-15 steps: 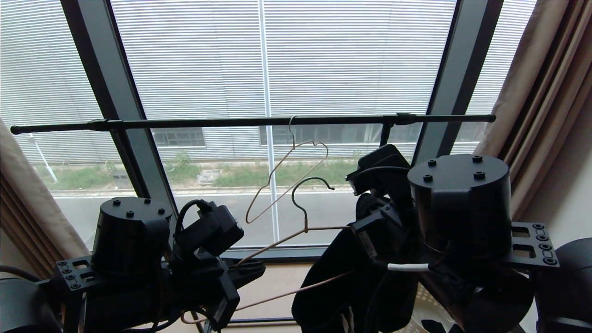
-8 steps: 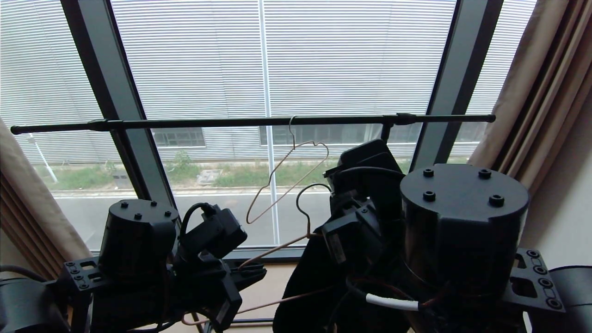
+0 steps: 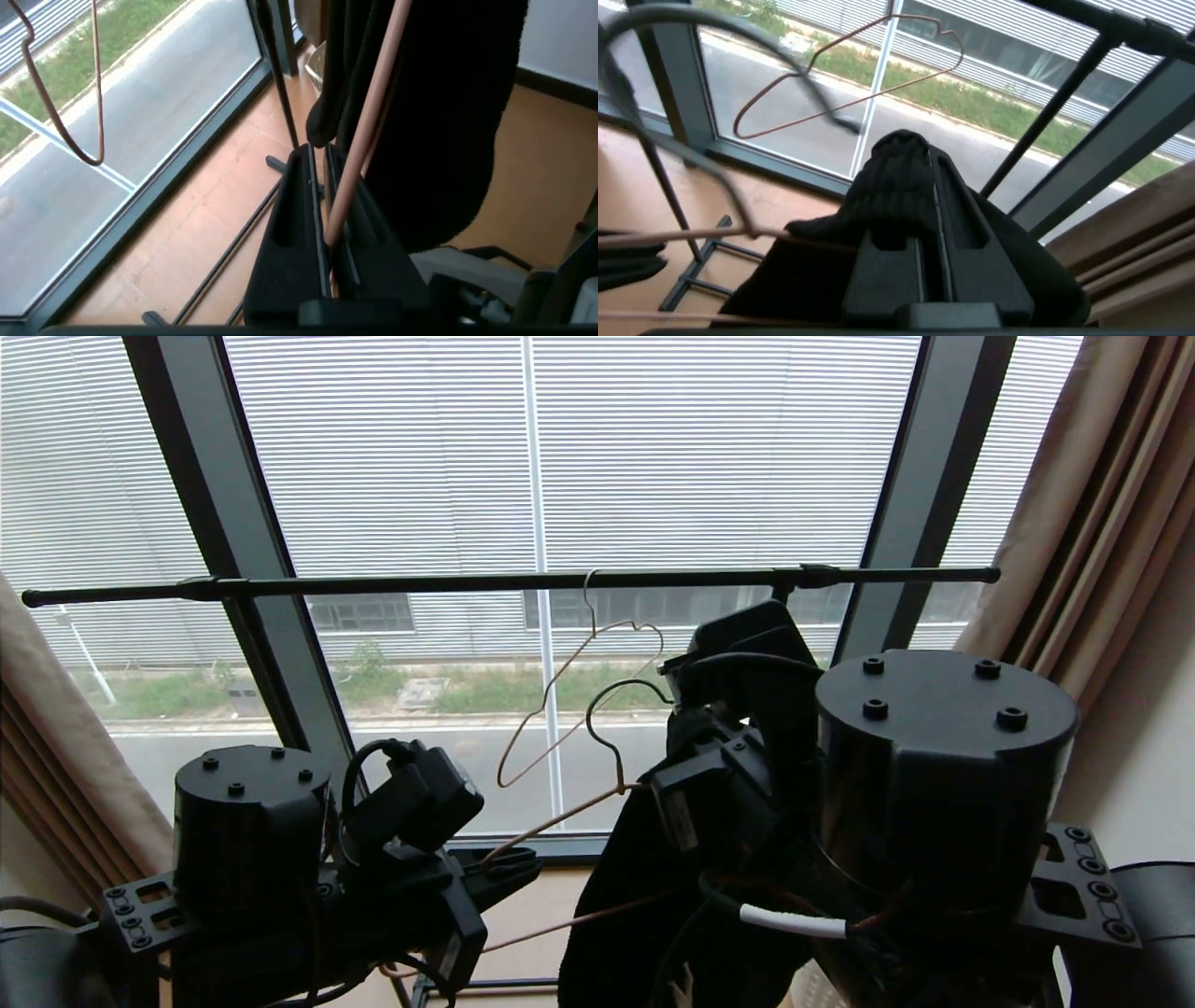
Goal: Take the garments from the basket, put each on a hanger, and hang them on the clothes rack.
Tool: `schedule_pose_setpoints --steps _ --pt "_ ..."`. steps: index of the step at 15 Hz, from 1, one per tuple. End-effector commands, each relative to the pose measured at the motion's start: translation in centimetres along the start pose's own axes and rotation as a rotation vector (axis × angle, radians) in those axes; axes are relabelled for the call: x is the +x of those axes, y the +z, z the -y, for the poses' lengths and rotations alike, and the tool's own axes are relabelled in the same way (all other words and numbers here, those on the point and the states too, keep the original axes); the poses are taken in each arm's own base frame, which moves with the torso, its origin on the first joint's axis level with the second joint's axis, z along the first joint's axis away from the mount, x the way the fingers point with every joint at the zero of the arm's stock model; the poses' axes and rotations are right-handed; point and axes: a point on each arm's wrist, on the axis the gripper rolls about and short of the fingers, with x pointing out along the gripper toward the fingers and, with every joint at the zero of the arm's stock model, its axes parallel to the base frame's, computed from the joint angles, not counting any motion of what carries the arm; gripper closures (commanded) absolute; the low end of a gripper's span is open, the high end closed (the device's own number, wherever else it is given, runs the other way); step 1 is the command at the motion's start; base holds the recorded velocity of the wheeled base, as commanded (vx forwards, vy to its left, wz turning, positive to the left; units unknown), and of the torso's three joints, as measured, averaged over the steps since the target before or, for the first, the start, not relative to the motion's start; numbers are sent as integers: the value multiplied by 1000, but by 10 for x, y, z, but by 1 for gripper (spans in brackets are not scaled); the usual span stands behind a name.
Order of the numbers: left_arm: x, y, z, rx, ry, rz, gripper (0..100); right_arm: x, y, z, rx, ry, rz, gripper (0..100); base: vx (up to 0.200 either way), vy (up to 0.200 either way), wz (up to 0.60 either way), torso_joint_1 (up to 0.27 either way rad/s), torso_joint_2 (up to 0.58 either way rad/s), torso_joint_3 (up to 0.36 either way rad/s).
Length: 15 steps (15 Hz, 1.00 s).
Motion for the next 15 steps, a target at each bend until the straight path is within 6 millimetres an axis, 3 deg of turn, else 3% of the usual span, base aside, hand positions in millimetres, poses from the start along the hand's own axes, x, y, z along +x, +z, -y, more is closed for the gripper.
schedule_pose_setpoints --steps 1,4,5,15 --pt "-1 -2 2 -22 -2 7 100 2 1 0 13 -6 11 100 0 0 0 0 0 0" --pt "-2 0 2 -41 4 34 100 3 2 -1 27 -6 23 100 0 0 0 0 0 0" --pt "-2 0 2 -41 6 37 100 2 2 0 28 -6 24 0 0 0 0 0 0 0" --pt "-7 0 8 -31 -7 58 100 8 7 3 44 -29 31 0 0 0 0 0 0 0"
